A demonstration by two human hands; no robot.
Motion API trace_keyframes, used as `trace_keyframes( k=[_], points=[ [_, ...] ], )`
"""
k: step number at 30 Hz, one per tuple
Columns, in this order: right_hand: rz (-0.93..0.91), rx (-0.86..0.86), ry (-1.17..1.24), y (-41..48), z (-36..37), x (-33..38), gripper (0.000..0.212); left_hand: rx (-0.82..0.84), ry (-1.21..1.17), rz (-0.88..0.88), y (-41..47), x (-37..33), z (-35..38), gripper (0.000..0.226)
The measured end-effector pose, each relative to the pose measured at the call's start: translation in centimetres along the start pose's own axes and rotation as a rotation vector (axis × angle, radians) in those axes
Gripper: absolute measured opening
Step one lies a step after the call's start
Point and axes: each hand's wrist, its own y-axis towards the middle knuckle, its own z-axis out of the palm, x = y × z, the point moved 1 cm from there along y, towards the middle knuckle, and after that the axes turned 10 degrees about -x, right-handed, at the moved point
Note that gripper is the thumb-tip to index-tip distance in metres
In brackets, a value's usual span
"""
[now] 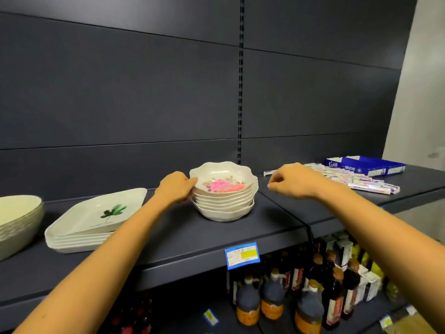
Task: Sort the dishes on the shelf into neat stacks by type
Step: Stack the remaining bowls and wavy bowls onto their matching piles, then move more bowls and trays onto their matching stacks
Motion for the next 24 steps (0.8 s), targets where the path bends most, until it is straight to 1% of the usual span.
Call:
trace_keyframes(
  k=[3,7,9,12,15,21,24],
  points=[
    [-0.055,-0.028,0.014,1.4,-0.8,0.8,0.031,-0.152,0.253,0.092,-0.9,-1.1,-0.5,0.038],
    [-0.189,-0.052,0.043,2.9,-1.2,2.9,0.032,-0.302,0.498,0.223,-2.3,-2.0,-1.9,0.042],
    [-0.268,-0.057,0.067,3.3,-0.9,4.3,0.032,-0.352,0.620,0.239,-3.2,-1.5,-3.1,0.045],
    [-0.397,-0.049,0.102,3.3,0.0,6.7,0.032,-0.402,0.741,0.191,-5.3,0.1,-5.3,0.045],
    [-0.524,-0.039,0.175,2.9,1.3,9.8,0.032,-0.443,0.804,0.123,-8.1,2.2,-7.6,0.043],
    [-0.802,0.052,0.240,0.2,3.6,18.3,0.037,-0.461,0.873,-0.129,-15.0,6.9,-13.3,0.040],
    [-0.920,0.065,0.276,-1.6,3.9,22.5,0.039,-0.473,0.965,-0.241,-18.5,9.0,-16.2,0.042]
  ],
)
